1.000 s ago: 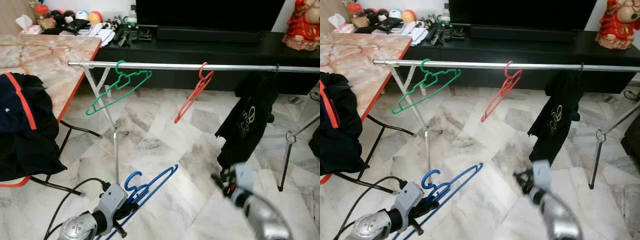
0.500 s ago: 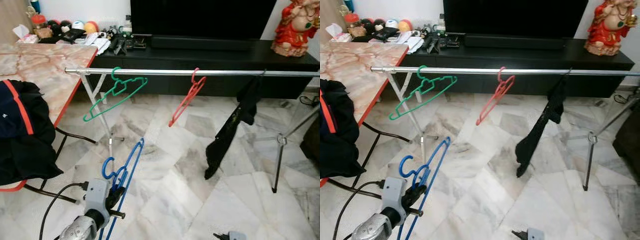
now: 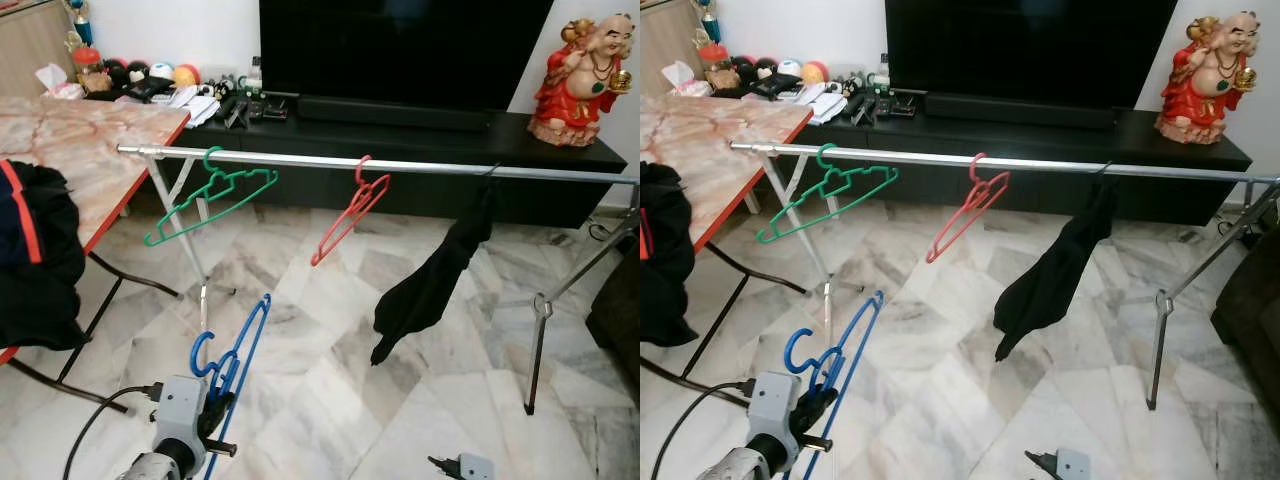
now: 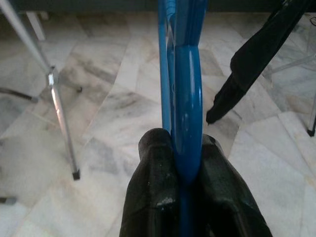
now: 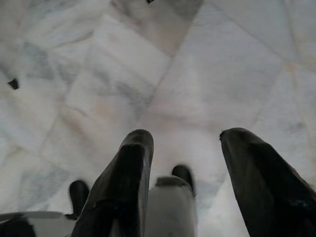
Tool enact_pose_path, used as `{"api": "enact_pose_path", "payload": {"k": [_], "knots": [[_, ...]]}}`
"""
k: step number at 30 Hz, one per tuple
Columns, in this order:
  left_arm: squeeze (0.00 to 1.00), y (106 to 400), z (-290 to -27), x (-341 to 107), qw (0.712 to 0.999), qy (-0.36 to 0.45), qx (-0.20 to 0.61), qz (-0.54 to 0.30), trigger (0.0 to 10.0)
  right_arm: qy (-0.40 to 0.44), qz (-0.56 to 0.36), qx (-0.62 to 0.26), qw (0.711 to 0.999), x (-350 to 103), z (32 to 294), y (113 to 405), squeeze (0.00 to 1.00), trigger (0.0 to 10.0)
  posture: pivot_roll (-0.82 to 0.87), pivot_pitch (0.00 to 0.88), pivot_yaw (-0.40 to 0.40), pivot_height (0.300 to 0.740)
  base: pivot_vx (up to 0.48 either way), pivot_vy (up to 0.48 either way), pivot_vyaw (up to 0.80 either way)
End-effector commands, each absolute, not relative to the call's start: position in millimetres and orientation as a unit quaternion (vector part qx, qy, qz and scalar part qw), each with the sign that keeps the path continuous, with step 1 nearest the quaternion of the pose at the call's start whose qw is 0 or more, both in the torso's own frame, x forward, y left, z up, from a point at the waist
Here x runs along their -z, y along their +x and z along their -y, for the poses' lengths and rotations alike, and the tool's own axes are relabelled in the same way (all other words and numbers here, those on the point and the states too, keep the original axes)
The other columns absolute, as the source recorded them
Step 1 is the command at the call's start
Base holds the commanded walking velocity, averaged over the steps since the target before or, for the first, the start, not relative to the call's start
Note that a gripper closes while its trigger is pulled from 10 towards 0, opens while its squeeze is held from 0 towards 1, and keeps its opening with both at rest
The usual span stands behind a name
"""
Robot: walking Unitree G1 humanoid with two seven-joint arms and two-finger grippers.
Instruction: Hang hanger
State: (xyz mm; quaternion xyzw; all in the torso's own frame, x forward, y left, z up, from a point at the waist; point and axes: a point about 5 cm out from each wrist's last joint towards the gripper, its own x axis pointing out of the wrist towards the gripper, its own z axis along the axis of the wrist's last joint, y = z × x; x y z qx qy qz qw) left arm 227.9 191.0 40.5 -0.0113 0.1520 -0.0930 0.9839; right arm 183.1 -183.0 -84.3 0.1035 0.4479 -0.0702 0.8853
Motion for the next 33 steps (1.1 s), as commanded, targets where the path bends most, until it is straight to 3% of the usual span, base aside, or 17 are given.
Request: {"api": "enact_pose_path", "payload": {"k": [1, 9, 24, 33], "knots": [[0.00, 228.7, -185.4, -42.3, 0.984, -0.014, 0.099, -0.144, 10.0, 0.099, -0.456, 0.089, 0.880, 86.6, 192.7, 176.2, 0.00, 10.0, 0.01, 0.053, -0.038, 0.740, 0.000, -0.461, 0.00], [0.00, 227.6, -187.0, -43.1, 0.985, 0.003, 0.097, -0.145, 10.0, 0.103, -0.453, 0.101, 0.880, 86.3, 197.7, 175.3, 0.00, 10.0, 0.01, 0.076, -0.037, 0.740, 0.000, -0.458, 0.00], [0.00, 227.5, -195.1, -53.2, 0.989, 0.009, 0.071, -0.127, 10.0, 0.109, -0.446, 0.110, 0.882, 84.3, 201.8, 178.2, 0.00, 10.0, 0.01, 0.147, -0.038, 0.740, 0.000, 0.000, 0.00], [0.00, 228.7, -190.6, -53.1, 0.988, 0.014, 0.077, -0.130, 10.0, 0.102, -0.450, 0.115, 0.880, 83.4, 204.1, 179.9, 0.00, 10.0, 0.03, 0.163, -0.049, 0.740, 0.315, 0.000, -0.05]]}}
